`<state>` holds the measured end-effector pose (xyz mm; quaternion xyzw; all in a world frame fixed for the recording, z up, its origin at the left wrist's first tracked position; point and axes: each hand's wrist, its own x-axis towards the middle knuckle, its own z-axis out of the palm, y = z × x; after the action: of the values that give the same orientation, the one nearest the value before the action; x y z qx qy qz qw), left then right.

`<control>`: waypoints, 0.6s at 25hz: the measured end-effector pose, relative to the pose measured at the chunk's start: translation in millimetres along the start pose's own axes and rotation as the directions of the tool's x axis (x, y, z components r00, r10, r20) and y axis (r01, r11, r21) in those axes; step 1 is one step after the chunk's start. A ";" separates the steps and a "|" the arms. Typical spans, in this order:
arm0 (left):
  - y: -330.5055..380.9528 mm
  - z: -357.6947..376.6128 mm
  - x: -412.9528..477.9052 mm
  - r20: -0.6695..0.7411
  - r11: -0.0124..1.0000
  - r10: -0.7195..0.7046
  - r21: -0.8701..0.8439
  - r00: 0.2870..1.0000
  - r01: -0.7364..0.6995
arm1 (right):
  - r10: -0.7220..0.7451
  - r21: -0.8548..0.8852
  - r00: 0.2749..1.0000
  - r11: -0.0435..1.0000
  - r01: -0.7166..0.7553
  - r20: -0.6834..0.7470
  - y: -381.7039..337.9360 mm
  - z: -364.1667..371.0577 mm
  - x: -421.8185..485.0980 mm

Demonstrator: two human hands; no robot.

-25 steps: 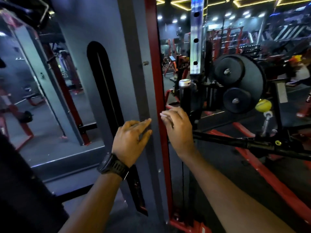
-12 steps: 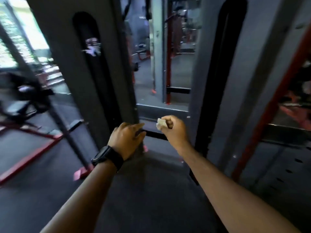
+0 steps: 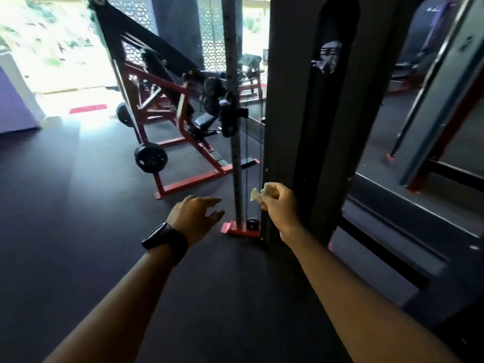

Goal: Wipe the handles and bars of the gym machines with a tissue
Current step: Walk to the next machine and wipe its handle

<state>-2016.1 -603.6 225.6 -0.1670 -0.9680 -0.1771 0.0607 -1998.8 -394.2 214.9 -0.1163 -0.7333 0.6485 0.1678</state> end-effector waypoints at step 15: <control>-146.7 -10.9 340.6 -0.143 0.975 0.217 -0.017 0.966 -0.221 | -0.015 0.167 0.942 0.983 0.075 -0.334 24.9 205.2 282.2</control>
<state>-2385.1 -634.1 248.6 -0.2609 -0.9340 -0.1964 0.1451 -2340.1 -468.5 196.1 -0.1915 -0.6364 0.6783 0.3133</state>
